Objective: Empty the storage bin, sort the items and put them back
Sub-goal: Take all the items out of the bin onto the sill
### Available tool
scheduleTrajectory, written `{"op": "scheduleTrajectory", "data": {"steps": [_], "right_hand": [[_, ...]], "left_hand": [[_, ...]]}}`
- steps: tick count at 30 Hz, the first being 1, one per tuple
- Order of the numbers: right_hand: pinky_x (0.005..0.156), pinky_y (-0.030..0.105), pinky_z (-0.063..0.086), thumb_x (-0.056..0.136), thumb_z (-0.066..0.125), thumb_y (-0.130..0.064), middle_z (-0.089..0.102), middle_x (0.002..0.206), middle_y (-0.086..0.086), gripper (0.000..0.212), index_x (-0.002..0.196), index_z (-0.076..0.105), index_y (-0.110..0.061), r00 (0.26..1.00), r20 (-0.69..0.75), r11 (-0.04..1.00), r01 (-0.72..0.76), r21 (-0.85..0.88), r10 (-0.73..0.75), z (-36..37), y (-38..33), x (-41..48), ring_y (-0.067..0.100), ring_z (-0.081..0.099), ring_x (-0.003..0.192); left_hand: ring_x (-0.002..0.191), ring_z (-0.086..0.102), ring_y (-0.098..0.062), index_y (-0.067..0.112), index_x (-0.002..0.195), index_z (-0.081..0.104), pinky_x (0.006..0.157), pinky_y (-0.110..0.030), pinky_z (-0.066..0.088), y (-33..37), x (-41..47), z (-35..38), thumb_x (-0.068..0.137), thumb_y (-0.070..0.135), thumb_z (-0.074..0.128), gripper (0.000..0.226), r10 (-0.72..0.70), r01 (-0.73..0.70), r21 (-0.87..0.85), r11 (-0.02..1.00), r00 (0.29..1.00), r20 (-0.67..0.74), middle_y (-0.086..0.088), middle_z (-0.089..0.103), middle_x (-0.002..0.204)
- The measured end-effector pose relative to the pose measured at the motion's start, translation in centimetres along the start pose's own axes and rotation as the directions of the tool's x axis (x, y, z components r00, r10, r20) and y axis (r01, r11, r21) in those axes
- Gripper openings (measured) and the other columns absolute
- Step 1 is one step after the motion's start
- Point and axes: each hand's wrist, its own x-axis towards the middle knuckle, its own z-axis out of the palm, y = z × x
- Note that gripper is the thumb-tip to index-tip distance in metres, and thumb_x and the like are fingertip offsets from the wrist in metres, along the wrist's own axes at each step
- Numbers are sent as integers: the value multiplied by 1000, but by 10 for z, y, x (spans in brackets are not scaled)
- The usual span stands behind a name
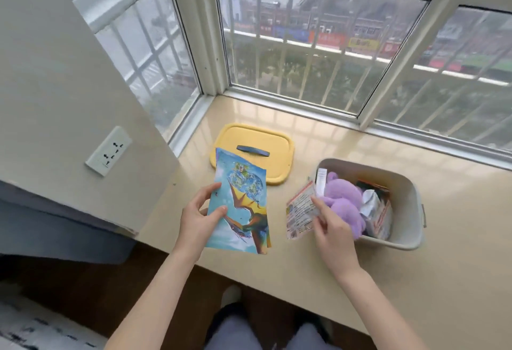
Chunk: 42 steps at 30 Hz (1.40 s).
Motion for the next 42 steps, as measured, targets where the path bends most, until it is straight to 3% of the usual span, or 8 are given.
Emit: {"op": "scheduleTrajectory", "data": {"steps": [5,12,16,21,27,32,36,42], "right_hand": [[78,28,44,85,60,11,64,87,2,44,127,63,-4,998,-20,998,-67,-5,67,60,-26,-1,8,49,75],[60,7,37,86,57,8,44,63,-25,42,122,68,-10,962,212,985,-159,-62,169,124,-3,20,-9,54,65],[70,0,38,86,54,9,64,86,-17,42,119,69,-12,912,350,977,-202,-68,213,169,36,39,-16,58,74],[82,39,54,83,51,3,73,105,2,45,115,69,-23,873,425,971,-219,-98,239,222,106,63,21,67,90],[86,40,49,86,52,5,63,104,11,38,117,66,-10,876,449,972,-80,-221,174,248,161,85,25,57,94],[72,44,53,77,60,16,61,96,20,39,112,66,0,946,318,942,55,-330,56,269,177,86,40,59,86],[94,49,48,77,67,1,58,127,23,47,124,61,-2,987,156,892,32,-452,44,278,163,63,42,55,113],[118,43,16,89,62,-43,39,154,7,65,146,44,-16,923,339,897,-12,-442,180,298,150,11,26,29,145]], "left_hand": [[89,72,-15,30,116,65,62,-28,58,-15,35,-61,86,-4,65,45,-68,68,6,998,996,51,7,69,112],[94,69,-6,27,118,63,66,-25,58,-78,94,-89,86,-5,64,45,-160,155,66,986,984,80,7,62,118],[96,65,3,20,119,62,69,-17,54,-133,133,-89,85,-9,62,45,-203,184,180,966,975,94,4,62,118],[102,54,16,16,118,62,79,-2,42,-196,182,-85,80,-14,61,47,-177,133,344,929,979,102,0,62,120],[108,55,8,26,119,60,91,-10,44,-238,218,-67,84,-9,60,50,-106,67,411,909,992,74,11,61,121],[108,48,-1,21,132,53,86,5,28,-256,221,-56,87,-3,58,51,-13,-23,614,789,998,54,9,54,122],[113,48,-24,14,136,51,98,-26,36,-272,219,-54,87,3,61,51,27,-73,767,638,997,73,-11,50,121],[125,35,-40,7,143,41,104,-47,33,-291,206,-44,90,17,63,59,20,-93,911,401,996,92,-25,37,140]]}}
